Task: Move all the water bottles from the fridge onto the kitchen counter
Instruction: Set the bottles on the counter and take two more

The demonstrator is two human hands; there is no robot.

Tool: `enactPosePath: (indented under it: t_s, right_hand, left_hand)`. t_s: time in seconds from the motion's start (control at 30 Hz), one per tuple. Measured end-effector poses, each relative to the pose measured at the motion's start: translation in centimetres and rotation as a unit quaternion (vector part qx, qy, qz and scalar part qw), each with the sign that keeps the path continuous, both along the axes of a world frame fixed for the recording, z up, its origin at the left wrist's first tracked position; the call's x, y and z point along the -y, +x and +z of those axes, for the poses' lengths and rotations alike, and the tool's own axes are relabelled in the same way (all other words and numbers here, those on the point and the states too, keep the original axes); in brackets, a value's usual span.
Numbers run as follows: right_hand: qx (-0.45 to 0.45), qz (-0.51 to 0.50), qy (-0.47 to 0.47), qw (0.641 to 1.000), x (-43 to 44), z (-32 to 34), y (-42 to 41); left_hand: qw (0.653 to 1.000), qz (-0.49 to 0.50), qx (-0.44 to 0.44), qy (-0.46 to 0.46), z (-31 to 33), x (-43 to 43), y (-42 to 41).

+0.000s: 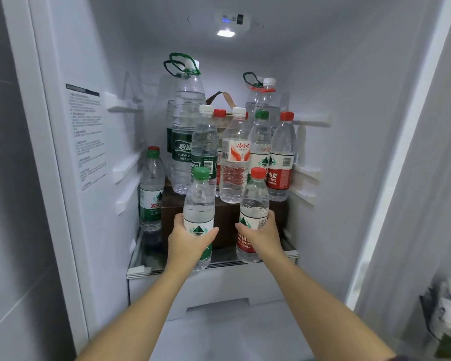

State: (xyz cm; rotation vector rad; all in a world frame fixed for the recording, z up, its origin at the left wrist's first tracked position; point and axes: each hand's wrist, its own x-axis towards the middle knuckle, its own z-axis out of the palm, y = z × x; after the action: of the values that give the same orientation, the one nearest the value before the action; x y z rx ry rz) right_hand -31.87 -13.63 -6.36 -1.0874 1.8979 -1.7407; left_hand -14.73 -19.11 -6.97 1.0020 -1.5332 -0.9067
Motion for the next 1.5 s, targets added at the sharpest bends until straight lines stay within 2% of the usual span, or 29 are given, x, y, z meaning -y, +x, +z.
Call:
enactPosePath:
  t_s: [0.33, 0.53, 0.7, 0.97, 1.1, 1.3, 1.5]
  right_hand:
    - [-0.038, -0.034, -0.042, 0.998, -3.4, -0.6, 1.0]
    - [-0.031, -0.038, -0.07, 0.996, -10.1, -1.3, 1.9]
    - [-0.017, -0.022, -0.055, 0.998, -17.2, -1.9, 2.8]
    - [-0.014, -0.015, -0.04, 0.999, -33.4, -4.0, 4.8]
    - [-0.027, -0.045, -0.034, 0.998, -42.4, -4.8, 5.2]
    - [-0.004, -0.143, -0.035, 0.989, -55.6, -5.8, 5.2]
    - [0.008, -0.272, -0.032, 0.962, -68.4, -6.2, 5.0]
  left_hand:
    - [0.999, -0.012, -0.027, -0.039, 0.7, -2.9, -1.0]
    - [0.996, -0.053, -0.028, -0.061, 1.2, -7.8, -1.1]
    - [0.994, -0.087, -0.042, -0.044, -0.6, -13.6, -0.1]
    - [0.985, -0.169, -0.019, -0.013, -3.4, -27.8, 1.0]
    - [0.974, -0.225, -0.01, 0.003, -4.2, -35.6, 0.5]
    - [0.946, -0.324, -0.011, 0.002, -4.7, -47.4, -1.3]
    - [0.898, -0.44, 0.006, 0.011, -5.2, -58.1, -5.3]
